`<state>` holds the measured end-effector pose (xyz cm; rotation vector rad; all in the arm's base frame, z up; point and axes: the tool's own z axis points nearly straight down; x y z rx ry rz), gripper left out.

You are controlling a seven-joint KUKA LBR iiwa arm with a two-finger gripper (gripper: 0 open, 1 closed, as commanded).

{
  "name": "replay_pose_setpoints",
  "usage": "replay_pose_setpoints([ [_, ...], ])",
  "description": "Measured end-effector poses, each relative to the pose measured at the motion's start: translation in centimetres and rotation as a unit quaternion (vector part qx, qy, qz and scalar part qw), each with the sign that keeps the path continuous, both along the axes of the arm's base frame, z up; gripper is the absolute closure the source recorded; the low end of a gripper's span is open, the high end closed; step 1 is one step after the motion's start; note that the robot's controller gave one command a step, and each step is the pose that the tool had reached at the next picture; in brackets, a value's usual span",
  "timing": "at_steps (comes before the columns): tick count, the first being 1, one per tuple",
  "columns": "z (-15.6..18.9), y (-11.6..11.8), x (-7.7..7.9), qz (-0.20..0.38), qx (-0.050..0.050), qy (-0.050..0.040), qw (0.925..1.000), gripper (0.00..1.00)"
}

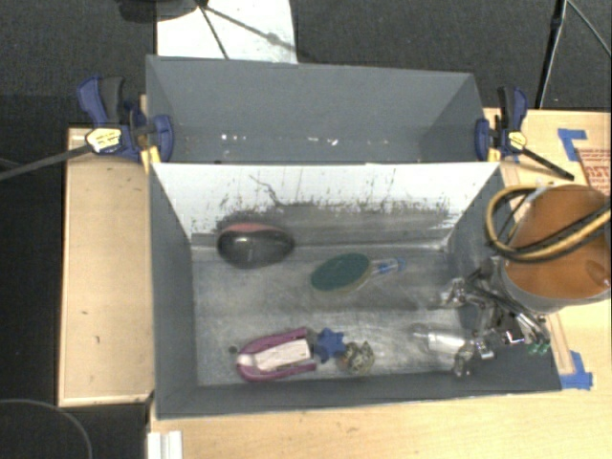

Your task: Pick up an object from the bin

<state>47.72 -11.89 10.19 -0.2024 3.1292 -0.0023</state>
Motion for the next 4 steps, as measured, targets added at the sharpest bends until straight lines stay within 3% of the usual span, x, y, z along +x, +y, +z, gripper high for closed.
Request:
replay_pose_setpoints([
  [1, -0.2, 1.6, 0.0, -0.084, 0.002, 0.0029, 0.9964, 0.0],
  [2, -3.0, 0.1, 0.6, -0.211, 0.002, 0.0014, 0.9775, 0.0],
  [3, -3.0, 1.9, 0.2, -0.278, 0.001, 0.0, 0.9606, 0.0],
  [4, -2.8, 1.8, 0.5, -0.277, 0.001, -0.0055, 0.9609, 1.0],
])
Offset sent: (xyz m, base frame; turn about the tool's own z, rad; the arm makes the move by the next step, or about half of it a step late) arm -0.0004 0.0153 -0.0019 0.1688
